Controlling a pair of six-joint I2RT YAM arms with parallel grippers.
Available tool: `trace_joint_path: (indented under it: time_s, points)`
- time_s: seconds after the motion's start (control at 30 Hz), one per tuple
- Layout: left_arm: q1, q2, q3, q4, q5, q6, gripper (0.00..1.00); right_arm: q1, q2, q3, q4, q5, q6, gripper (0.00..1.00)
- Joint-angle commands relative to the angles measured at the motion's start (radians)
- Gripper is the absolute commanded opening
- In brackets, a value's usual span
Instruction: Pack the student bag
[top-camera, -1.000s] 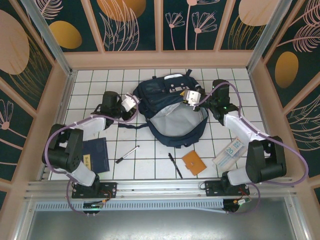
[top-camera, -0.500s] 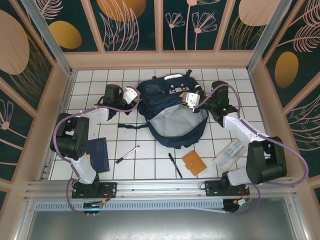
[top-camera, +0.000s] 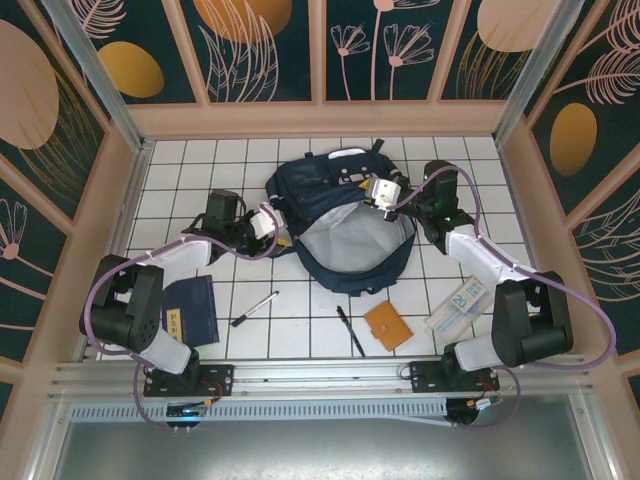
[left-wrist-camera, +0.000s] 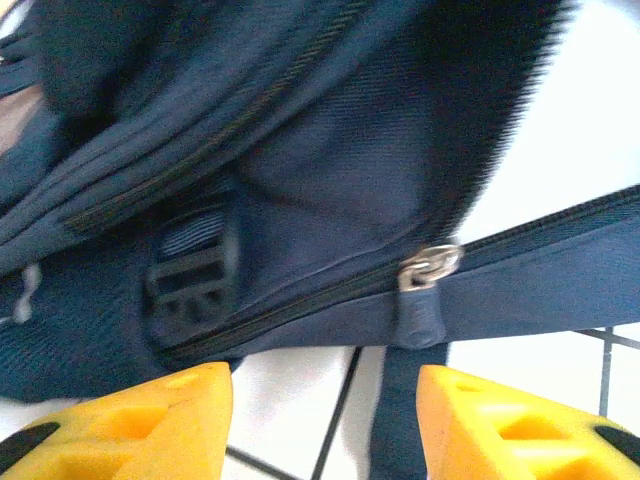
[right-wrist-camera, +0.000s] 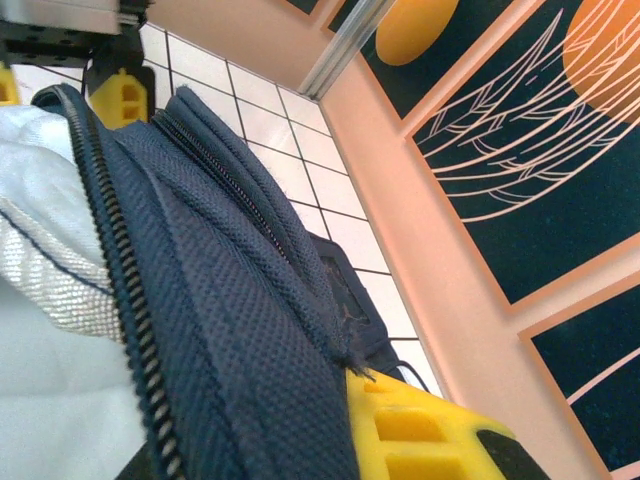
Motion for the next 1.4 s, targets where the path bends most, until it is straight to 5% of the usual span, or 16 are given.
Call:
trace_joint_path:
  time_s: [0.0,0.27,0.6,1.0,1.1,1.2,1.3,1.37]
  points:
    - [-0.037,0.006,0.013,0.002,0.011,0.049,0.49,0.006,-0.004,0.026,0.104,-0.029,0.040,0.00]
    - [-0.091,0.063,0.053,0.067,-0.107,-0.034,0.46,0.007,-0.012,0.005,0.137,-0.038,0.070,0.00]
    - [-0.089,0.033,-0.005,0.103,-0.148,0.015,0.01,0.012,-0.021,0.007,0.068,-0.014,-0.002,0.00]
    - [0.015,0.044,0.027,0.105,-0.230,-0.014,0.00,0.020,-0.032,0.006,-0.018,0.028,-0.094,0.00]
    - [0.029,0.065,0.056,0.058,-0.177,0.059,0.00,0.026,-0.026,0.007,-0.019,0.031,-0.094,0.00]
    - [0.029,0.051,0.046,0.025,-0.080,0.112,0.36,0.026,-0.021,0.012,-0.017,0.028,-0.089,0.00]
    - [0.024,0.019,0.031,-0.002,0.001,0.101,0.52,0.026,-0.021,0.014,-0.008,0.027,-0.082,0.00]
    - [0.006,-0.006,0.006,0.007,0.000,0.093,0.53,0.024,-0.021,0.016,0.002,0.021,-0.071,0.00]
